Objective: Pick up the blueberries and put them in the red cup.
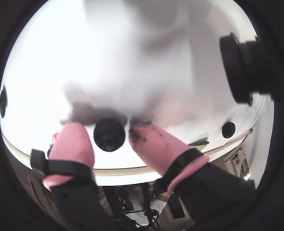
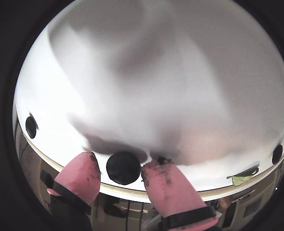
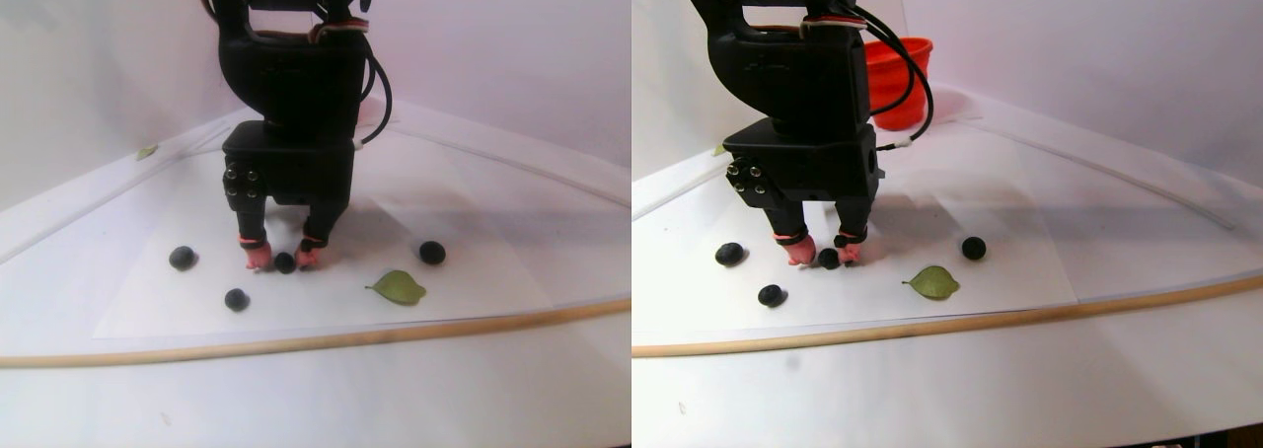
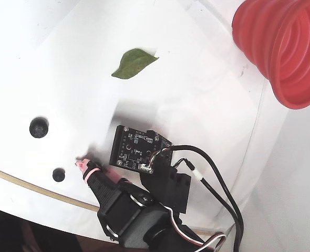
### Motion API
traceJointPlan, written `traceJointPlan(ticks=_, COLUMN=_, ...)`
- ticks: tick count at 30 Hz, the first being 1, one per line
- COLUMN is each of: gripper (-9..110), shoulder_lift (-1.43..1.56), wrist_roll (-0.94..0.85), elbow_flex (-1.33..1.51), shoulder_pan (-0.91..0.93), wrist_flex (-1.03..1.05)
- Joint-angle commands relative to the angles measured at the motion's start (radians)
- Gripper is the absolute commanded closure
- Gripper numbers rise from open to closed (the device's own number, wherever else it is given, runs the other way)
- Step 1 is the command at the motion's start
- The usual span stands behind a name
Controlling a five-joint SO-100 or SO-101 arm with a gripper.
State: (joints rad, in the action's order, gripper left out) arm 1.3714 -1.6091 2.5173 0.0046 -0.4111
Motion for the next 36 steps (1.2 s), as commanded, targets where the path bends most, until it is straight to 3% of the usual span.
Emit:
traceJointPlan(ticks=1, gripper=84, shoulder_lift=0.006, wrist_roll=0.008, elbow_flex=-0.002, shoulder_pan=0.003, wrist_flex=-0.006)
traceJointPlan(ticks=36, gripper=91, shoulder_lift=0.083, wrist_roll=-0.028, elbow_flex=0.035, shoulder_pan=0.009, wrist_flex=0.055)
